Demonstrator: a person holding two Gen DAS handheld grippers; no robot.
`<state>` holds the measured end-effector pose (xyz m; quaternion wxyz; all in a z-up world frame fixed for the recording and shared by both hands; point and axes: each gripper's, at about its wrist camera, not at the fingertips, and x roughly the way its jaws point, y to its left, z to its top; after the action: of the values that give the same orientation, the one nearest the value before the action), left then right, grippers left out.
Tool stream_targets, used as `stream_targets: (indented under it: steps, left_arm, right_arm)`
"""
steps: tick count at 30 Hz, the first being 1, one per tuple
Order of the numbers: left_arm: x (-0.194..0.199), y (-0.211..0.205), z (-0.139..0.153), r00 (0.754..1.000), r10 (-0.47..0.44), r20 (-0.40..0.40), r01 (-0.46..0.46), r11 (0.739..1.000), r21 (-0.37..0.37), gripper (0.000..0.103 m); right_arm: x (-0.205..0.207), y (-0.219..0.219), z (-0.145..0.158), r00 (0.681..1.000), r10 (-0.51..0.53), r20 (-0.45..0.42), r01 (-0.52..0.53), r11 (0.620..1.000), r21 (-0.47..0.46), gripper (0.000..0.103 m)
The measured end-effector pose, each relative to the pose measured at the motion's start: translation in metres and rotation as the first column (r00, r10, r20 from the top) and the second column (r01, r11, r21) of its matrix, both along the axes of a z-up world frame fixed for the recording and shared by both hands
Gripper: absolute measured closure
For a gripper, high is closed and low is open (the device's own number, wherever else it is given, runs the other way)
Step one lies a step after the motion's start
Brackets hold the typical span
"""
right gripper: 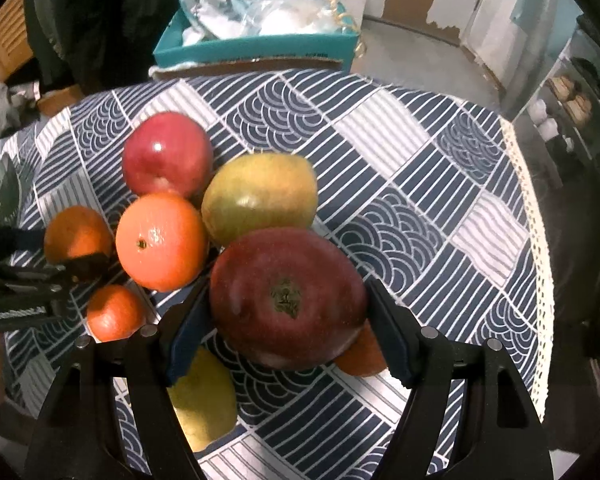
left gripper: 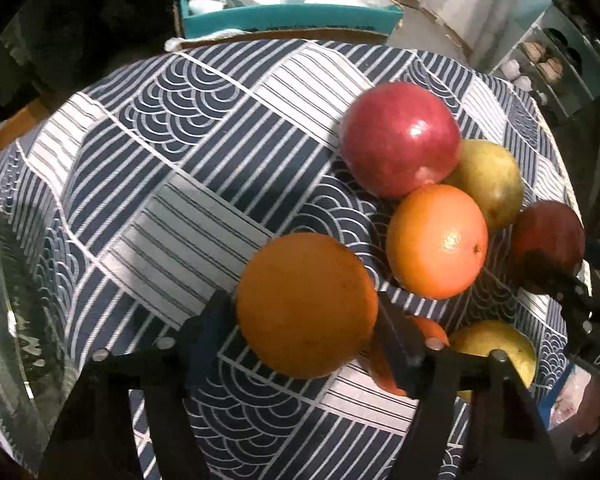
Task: Organize fruits
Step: 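Grasp the large orange with the left tool while the right tool grasps the red apple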
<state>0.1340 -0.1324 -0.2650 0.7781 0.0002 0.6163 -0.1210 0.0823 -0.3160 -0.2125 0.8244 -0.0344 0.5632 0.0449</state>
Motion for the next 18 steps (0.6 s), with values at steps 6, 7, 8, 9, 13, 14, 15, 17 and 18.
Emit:
stream_targets:
  steps: [6,7,8,9,13,14,15,17,18]
  left_arm:
    - [-0.003,-0.003,0.002,1.000,-0.006,0.023,0.006,1.000,0.020,0.040]
    - [-0.005,-0.002,0.003,1.000,0.000,0.027,-0.001,1.000,0.025,0.040]
    - [-0.008,-0.001,0.006,0.999,0.004,0.033,-0.005,1.000,0.023,0.040]
    - [-0.009,0.000,0.009,0.999,0.008,0.038,-0.009,1.000,0.020,0.040]
    - [-0.014,0.006,0.023,0.997,0.020,0.078,-0.022,0.999,0.028,0.040]
    - [-0.014,0.007,0.026,0.996,0.023,0.085,-0.026,0.999,0.030,0.040]
    - [-0.014,0.010,0.030,0.995,0.028,0.095,-0.031,0.999,0.031,0.040]
    - [-0.017,0.014,0.038,0.993,0.039,0.109,-0.042,0.999,0.023,0.040]
    - [-0.018,0.016,0.041,0.992,0.043,0.115,-0.045,0.999,0.021,0.040]
  right_arm:
    - [-0.002,0.000,0.005,1.000,-0.005,0.025,0.004,1.000,0.009,0.027]
    - [-0.004,0.001,0.007,0.999,-0.002,0.033,0.002,1.000,0.008,0.027]
    - [-0.004,0.001,0.008,0.999,0.000,0.039,0.000,1.000,0.005,0.027]
    - [-0.005,0.002,0.009,0.999,0.001,0.043,-0.001,1.000,0.003,0.027]
    - [-0.008,0.003,0.019,0.997,0.005,0.074,-0.005,1.000,0.003,0.027]
    - [-0.009,0.004,0.022,0.997,0.005,0.079,-0.006,1.000,0.004,0.027]
    - [-0.009,0.004,0.024,0.996,0.005,0.085,-0.006,1.000,0.005,0.027]
    - [-0.011,0.005,0.029,0.995,0.009,0.102,-0.008,1.000,-0.003,0.027]
    - [-0.011,0.006,0.031,0.994,0.009,0.111,-0.009,1.000,-0.005,0.027]
